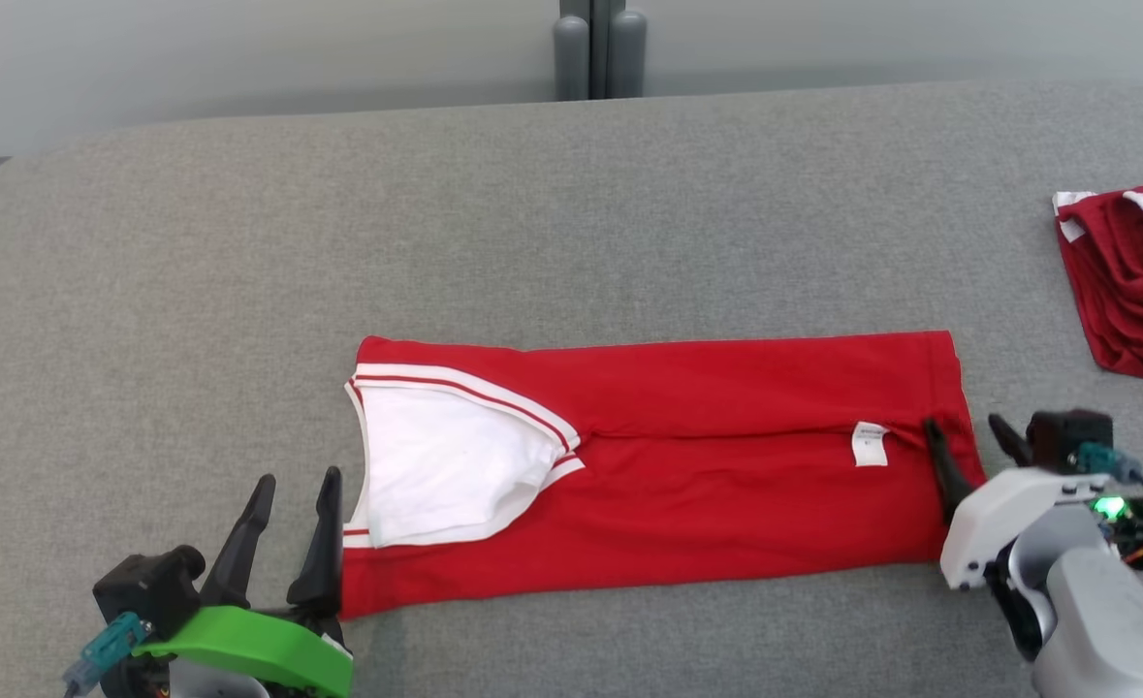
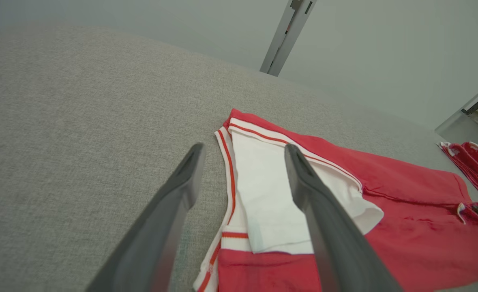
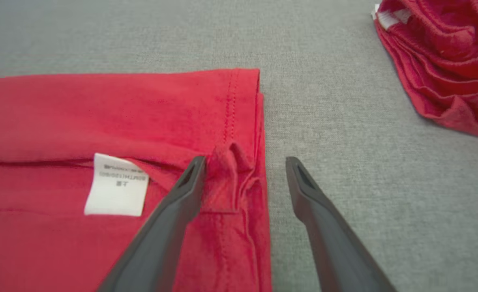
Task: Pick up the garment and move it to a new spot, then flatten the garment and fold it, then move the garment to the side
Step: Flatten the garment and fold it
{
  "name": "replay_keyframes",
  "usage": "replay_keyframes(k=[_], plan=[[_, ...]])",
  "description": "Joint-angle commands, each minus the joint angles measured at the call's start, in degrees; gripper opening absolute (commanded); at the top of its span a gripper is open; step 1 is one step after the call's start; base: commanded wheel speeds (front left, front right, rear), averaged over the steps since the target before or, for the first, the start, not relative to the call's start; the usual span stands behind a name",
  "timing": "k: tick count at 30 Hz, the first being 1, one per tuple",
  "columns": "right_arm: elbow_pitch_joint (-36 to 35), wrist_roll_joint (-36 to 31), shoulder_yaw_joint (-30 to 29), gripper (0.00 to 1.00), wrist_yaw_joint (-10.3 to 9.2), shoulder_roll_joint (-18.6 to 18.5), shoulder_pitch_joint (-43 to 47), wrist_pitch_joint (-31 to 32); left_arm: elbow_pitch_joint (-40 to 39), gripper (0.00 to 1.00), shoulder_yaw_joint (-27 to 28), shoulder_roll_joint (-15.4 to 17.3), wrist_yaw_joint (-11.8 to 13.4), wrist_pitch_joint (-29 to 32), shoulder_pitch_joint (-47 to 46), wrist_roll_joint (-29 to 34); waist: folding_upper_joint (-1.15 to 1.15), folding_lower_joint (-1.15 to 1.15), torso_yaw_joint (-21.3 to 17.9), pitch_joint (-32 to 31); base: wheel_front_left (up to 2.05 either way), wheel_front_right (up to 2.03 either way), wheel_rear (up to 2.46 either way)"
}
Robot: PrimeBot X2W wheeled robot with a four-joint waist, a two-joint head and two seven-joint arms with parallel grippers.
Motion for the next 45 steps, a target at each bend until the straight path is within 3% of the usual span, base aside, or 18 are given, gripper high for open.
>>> replay_keyframes(k=[1,8,9,10,13,17,18,19,27,36,39,45], plan=[[1.13,-0.34,0.02,1.00,-0.10,0.43,1.15,-0.81,0.29,1.00,0.33,-0.19,-0.34,-0.16,0.79,0.47,0.00,0.00,0.09,-0.23,0.00,0.00,0.00],[5.57,-0.83,0.11,0.98,-0.10,2.49,0.04,-3.48,0.68,1.00,1.01,-0.47,-0.76,-0.17,1.06,0.96,0.00,0.00,-0.78,-0.24,0.00,0.00,0.00],[6.07,-0.86,0.14,0.60,-0.10,2.68,-0.42,-3.75,0.74,1.00,1.08,-0.50,-0.77,-0.17,0.94,0.96,0.00,0.00,-0.95,-0.15,0.00,0.00,0.00],[6.54,-0.94,0.10,0.49,-0.10,2.81,-0.93,-3.91,0.74,1.00,1.12,-0.52,-0.79,-0.17,0.82,1.02,0.00,0.00,-1.11,-0.07,0.00,0.00,0.00],[8.09,-1.17,-0.10,0.28,-0.10,3.23,-2.72,-4.80,0.95,1.00,1.01,-0.60,-1.03,-0.17,0.31,1.13,0.00,0.00,-1.51,0.16,0.00,0.00,0.00],[9.90,-1.34,-0.11,0.11,-0.10,3.56,-4.78,-5.67,1.37,1.00,1.05,-0.66,-1.10,-0.17,-0.34,1.25,0.00,0.00,-1.82,0.40,0.00,0.00,0.00],[10.21,-1.28,-0.13,0.11,-0.10,3.61,-5.31,-6.00,1.50,1.00,1.06,-0.67,-1.17,-0.17,-0.45,1.28,0.00,0.00,-1.86,0.42,0.00,0.00,0.00],[10.36,-1.25,-0.13,0.00,-0.10,3.58,-5.69,-6.16,1.59,1.00,1.09,-0.69,-1.19,-0.17,-0.49,1.30,0.00,0.00,-1.92,0.42,0.00,0.00,0.00],[8.87,0.28,-1.19,0.00,-0.10,0.78,-6.78,-7.01,1.88,0.97,1.75,-1.18,-1.27,-0.17,0.08,1.49,0.00,0.00,-3.17,-0.14,0.00,0.00,0.00],[1.07,1.31,-4.37,0.00,-0.10,-4.67,-4.32,-7.04,2.48,0.91,1.88,-2.35,-2.06,-0.16,0.68,1.92,0.00,0.00,-4.96,-1.23,0.00,0.00,0.00],[-2.32,1.64,-4.53,0.00,-0.10,-4.28,-3.12,-6.98,2.81,0.89,1.70,-2.70,-2.23,-0.17,0.80,2.02,0.00,0.00,-5.42,-1.65,0.00,0.00,0.00],[-12.09,3.22,-0.33,0.00,-0.10,0.89,0.06,-3.93,3.34,0.90,1.52,-2.80,-2.37,-0.16,0.38,2.40,0.00,0.00,-5.80,-2.48,0.00,0.00,0.00]])
